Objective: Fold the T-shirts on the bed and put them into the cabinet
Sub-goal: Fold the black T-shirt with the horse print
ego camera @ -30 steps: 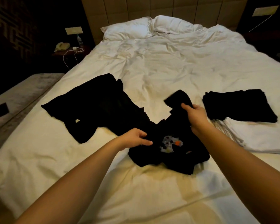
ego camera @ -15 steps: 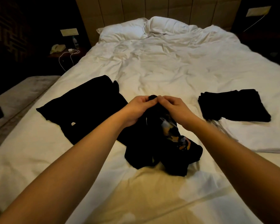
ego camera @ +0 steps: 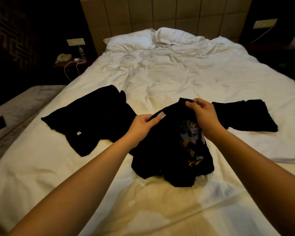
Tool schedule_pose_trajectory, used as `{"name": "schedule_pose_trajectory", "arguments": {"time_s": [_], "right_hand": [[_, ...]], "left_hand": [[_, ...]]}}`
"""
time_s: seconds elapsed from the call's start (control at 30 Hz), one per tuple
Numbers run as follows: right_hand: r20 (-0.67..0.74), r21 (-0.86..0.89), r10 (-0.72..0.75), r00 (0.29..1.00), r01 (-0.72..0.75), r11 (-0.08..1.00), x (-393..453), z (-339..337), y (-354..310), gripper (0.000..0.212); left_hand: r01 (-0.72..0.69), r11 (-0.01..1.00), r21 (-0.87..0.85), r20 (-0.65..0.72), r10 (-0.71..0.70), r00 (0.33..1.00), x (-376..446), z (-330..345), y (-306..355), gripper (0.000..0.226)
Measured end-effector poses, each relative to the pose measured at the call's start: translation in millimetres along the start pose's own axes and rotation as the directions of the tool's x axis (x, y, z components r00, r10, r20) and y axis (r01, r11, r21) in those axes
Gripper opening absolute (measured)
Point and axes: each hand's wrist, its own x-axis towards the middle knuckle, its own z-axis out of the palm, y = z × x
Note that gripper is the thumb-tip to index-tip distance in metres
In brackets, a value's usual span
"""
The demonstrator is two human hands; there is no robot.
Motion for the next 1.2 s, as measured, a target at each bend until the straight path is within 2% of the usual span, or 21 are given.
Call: {"name": "schedule_pose_trajectory", "arguments": {"time_s": [0.07,0.13,0.2,0.27,0.3,0.37,0.5,0.6,0.7,0.83,0.97,1.03,1.1,1.13,1.2], "right_hand": [[-0.018,-0.005,0.065,0.998,-0.065,0.998,-1,-7,4,0.026],[0.007,-0.039,0.12,0.993,-0.119,0.992,-2,-8,3,0.021],[0.136,-0.084,0.222,0.965,-0.212,0.974,-4,-8,-7,0.035],[0.32,-0.154,0.342,0.883,-0.308,0.939,-8,-9,-21,0.049],[0.383,-0.196,0.356,0.852,-0.302,0.933,-9,-10,-27,0.048],[0.388,-0.213,0.321,0.864,-0.255,0.943,-10,-13,-34,0.038],[0.293,-0.083,0.12,0.949,-0.099,0.992,-9,-20,-43,0.02],[0.238,-0.231,0.011,0.971,0.045,0.972,-10,-22,-49,0.022],[0.279,-0.446,-0.088,0.956,0.21,0.87,-15,-19,-56,0.021],[0.271,-0.581,-0.103,0.957,0.248,0.775,-16,-22,-63,0.023],[0.288,-0.59,-0.045,0.956,0.214,0.779,-20,-31,-70,0.036],[0.3,-0.637,-0.037,0.953,0.229,0.736,-21,-34,-70,0.033],[0.323,-0.616,-0.033,0.946,0.237,0.752,-22,-35,-70,0.026],[0.341,-0.559,-0.033,0.939,0.231,0.796,-23,-36,-71,0.028],[0.345,-0.42,-0.043,0.938,0.196,0.886,-27,-37,-72,0.031]], "left_hand": [[-0.019,0.999,-0.048,0.007,0.019,1.0,-2,-1,13,0.041],[-0.026,0.998,-0.056,0.062,0.03,0.998,-3,-4,32,0.028],[-0.016,1.0,-0.008,0.151,0.017,0.988,-6,-8,51,0.024],[0.003,0.997,0.074,0.215,-0.018,0.976,-7,-13,66,0.028],[0.006,0.994,0.111,0.23,-0.032,0.973,-7,-15,71,0.03],[0.011,0.985,0.174,0.244,-0.054,0.968,-9,-20,79,0.032],[0.08,0.933,0.352,0.257,-0.178,0.95,-8,-37,82,0.031],[0.029,0.854,0.519,0.184,-0.145,0.972,-9,-46,78,0.035],[-0.057,0.744,0.666,0.145,-0.054,0.988,-13,-51,75,0.037],[-0.091,0.628,0.773,0.108,0.012,0.994,-19,-58,74,0.029],[-0.069,0.664,0.744,0.008,0.094,0.996,-24,-69,79,0.026],[-0.055,0.668,0.742,-0.054,0.141,0.988,-27,-72,81,0.025],[-0.047,0.703,0.71,-0.125,0.191,0.974,-26,-73,80,0.023],[-0.049,0.764,0.643,-0.152,0.19,0.97,-25,-73,81,0.02],[-0.054,0.939,0.34,-0.15,0.111,0.983,-25,-69,85,0.017]]}}
